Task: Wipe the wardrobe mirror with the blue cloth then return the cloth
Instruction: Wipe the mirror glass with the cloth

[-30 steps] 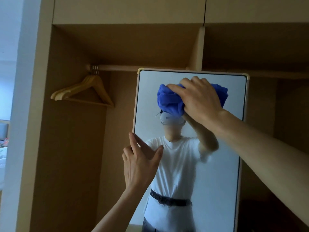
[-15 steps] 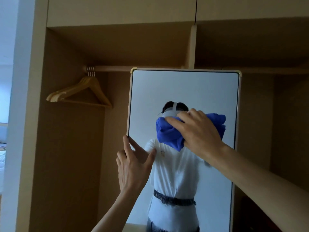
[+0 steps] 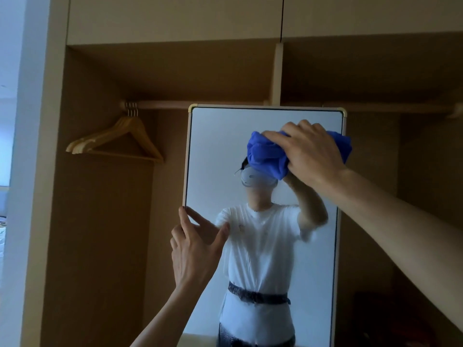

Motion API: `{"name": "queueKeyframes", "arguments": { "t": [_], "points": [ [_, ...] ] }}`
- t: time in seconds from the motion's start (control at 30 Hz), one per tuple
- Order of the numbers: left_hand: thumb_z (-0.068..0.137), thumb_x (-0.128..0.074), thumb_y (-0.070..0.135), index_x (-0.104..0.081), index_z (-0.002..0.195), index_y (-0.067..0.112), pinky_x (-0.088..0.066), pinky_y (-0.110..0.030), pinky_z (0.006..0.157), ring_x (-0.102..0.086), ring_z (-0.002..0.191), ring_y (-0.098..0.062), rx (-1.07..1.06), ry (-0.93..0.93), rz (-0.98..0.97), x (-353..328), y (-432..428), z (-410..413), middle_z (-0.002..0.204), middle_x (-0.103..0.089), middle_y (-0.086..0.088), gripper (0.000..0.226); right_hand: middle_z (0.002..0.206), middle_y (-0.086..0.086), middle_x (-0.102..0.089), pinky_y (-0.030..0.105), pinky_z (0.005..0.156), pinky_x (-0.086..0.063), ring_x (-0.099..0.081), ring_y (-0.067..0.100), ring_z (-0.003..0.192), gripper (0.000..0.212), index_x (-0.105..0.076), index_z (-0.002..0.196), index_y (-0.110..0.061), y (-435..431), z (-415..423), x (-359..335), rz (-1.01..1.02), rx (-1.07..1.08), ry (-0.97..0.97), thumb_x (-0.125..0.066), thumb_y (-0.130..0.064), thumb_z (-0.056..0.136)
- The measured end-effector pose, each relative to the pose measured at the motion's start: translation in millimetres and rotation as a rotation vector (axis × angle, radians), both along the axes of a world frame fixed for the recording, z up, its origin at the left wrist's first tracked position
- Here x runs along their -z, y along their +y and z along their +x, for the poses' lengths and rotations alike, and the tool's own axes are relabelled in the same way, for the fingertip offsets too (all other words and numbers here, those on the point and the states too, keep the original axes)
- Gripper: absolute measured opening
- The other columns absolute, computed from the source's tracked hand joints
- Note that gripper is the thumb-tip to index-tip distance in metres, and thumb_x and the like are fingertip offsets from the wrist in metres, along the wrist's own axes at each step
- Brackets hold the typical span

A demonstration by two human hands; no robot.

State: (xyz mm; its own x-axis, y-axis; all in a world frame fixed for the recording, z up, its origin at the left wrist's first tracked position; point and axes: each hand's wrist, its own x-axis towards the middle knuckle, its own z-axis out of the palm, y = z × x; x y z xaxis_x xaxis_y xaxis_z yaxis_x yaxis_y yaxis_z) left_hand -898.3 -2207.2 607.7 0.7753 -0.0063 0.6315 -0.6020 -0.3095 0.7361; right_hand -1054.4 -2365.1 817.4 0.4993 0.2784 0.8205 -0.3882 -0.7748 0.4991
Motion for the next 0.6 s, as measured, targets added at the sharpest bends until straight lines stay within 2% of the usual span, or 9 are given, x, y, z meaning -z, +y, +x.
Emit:
{"name": "queueKeyframes", "arguments": {
  "t": [0.13, 0.27, 0.43, 0.6],
  "points": [
    [0.075, -0.055, 0.087, 0.007, 0.158, 0.035, -0.044, -0.055, 0.107, -0.039, 0.137, -0.033, -0.009, -0.015, -0.006, 2, -2, -3, 0.150, -0.037, -0.011, 0.116, 0.109, 0.008, -0.063, 0.047, 0.086, -0.044, -0.056, 0.032, 0.095, 0.048, -0.050, 0.136, -0.023, -5, -5, 5, 0.013, -0.001, -0.008, -0.054, -0.017, 0.089],
    [0.074, -0.055, 0.086, 0.004, 0.159, 0.033, -0.044, -0.056, 0.107, -0.038, 0.137, -0.031, -0.015, -0.029, -0.012, 4, -4, -5, 0.149, -0.038, -0.010, 0.116, 0.105, 0.003, -0.064, 0.046, 0.083, -0.045, -0.055, 0.029, 0.092, 0.047, -0.052, 0.134, -0.025, -13, -7, 29, 0.010, -0.030, 0.036, -0.061, -0.017, 0.089],
    [0.073, -0.053, 0.089, 0.005, 0.158, 0.035, -0.045, -0.056, 0.106, -0.040, 0.134, -0.032, -0.020, -0.039, -0.012, 10, -4, -7, 0.147, -0.040, -0.012, 0.116, 0.097, 0.001, -0.063, 0.042, 0.074, -0.044, -0.054, 0.026, 0.084, 0.051, -0.059, 0.126, -0.022, -20, -14, 69, -0.007, -0.056, 0.092, -0.066, -0.009, 0.078],
    [0.068, -0.050, 0.094, 0.005, 0.156, 0.039, -0.047, -0.058, 0.103, -0.042, 0.134, -0.033, -0.015, -0.027, -0.001, 11, -2, -5, 0.144, -0.043, -0.014, 0.118, 0.099, 0.004, -0.064, 0.044, 0.073, -0.047, -0.056, 0.028, 0.083, 0.052, -0.063, 0.124, -0.017, -25, -23, 83, -0.044, -0.070, 0.113, -0.070, -0.002, 0.075]
  ]
}}
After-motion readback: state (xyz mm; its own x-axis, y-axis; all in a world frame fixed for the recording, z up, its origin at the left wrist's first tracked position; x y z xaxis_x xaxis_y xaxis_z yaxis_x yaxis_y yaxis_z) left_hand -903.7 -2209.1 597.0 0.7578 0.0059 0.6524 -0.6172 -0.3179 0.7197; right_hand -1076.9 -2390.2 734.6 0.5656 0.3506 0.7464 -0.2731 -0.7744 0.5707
